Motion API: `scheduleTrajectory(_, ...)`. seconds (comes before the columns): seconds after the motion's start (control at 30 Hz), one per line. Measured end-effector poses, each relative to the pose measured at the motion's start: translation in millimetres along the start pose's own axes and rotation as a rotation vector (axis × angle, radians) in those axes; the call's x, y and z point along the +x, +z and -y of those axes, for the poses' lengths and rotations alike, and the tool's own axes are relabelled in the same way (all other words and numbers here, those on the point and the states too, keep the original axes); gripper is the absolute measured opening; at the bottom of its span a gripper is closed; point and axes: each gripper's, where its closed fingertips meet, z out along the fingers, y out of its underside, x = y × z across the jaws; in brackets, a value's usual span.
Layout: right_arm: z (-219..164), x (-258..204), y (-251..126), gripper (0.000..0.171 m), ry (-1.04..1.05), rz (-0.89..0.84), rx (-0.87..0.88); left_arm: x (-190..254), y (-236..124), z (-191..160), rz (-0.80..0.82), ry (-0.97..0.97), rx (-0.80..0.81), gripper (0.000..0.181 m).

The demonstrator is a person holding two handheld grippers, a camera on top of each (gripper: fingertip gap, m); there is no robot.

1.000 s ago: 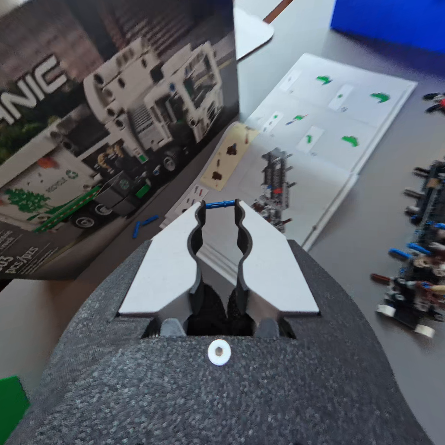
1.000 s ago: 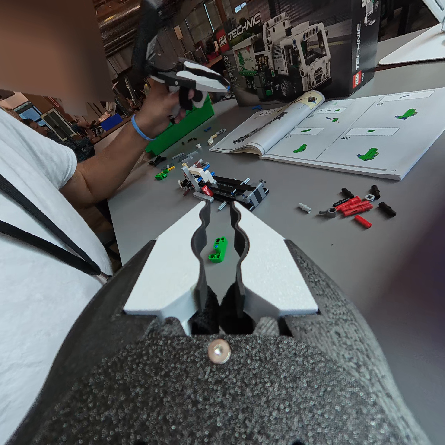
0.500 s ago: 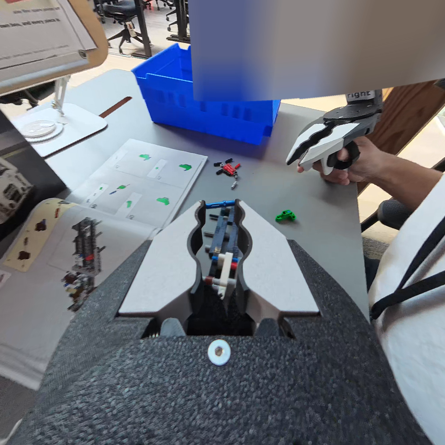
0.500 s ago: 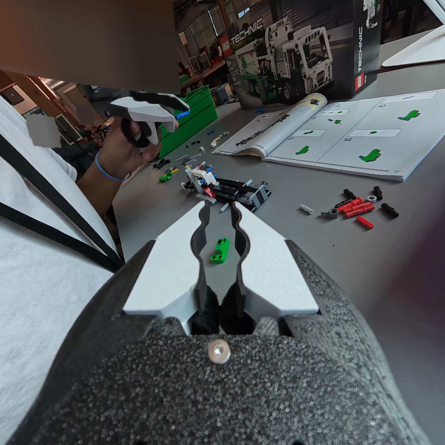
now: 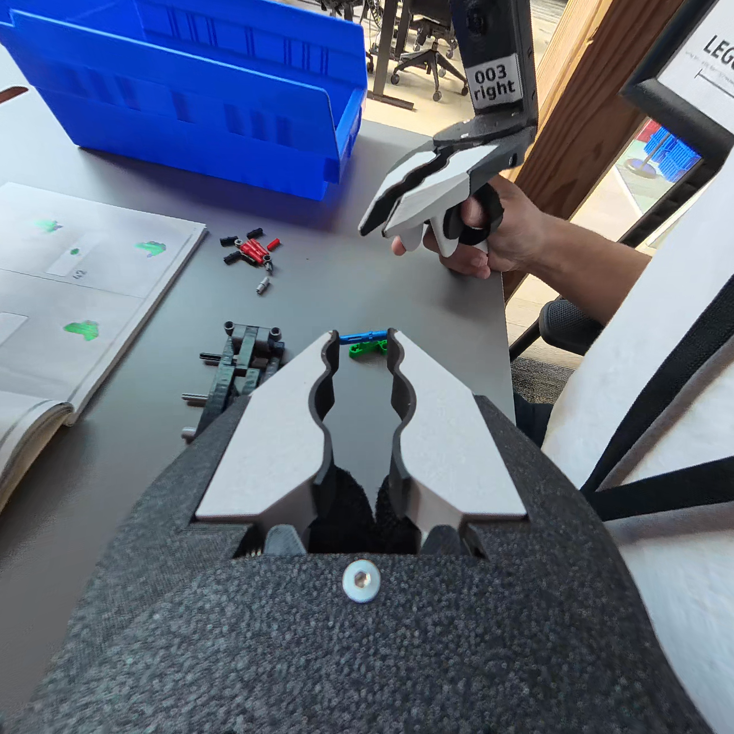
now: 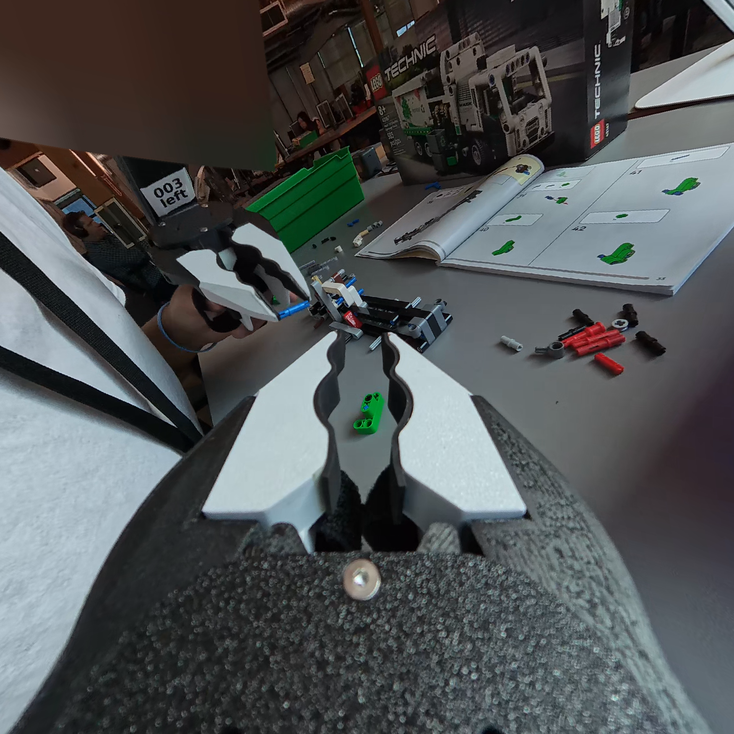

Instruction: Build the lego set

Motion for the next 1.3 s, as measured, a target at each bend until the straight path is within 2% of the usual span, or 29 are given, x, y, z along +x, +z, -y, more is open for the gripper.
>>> scheduleTrajectory(0.2,1,1,-1,0.017,0.000,-0.007,0.008,11,29,-33,0.060,-0.010,-0.126,0.022)
scheduleTrajectory(0.53,3,0,-3,0.017,-0.002,-0.009,0.029,35,67,-40,-0.004,-0.179,-0.139,0.022)
scheduleTrajectory(0.73,2,-5,-5,0.017,0.001,0.006,0.036,36,71,-40,0.013,-0.168,-0.148,0.022)
scheduleTrajectory(1.0,0,-9,-6,0.017,-0.005,0.021,0.034,30,70,-36,-0.005,-0.249,-0.116,0.022)
scheduleTrajectory(1.3,-1,-9,-5,0.018,0.011,0.029,0.024,39,71,-36,-0.040,-0.202,-0.120,0.022)
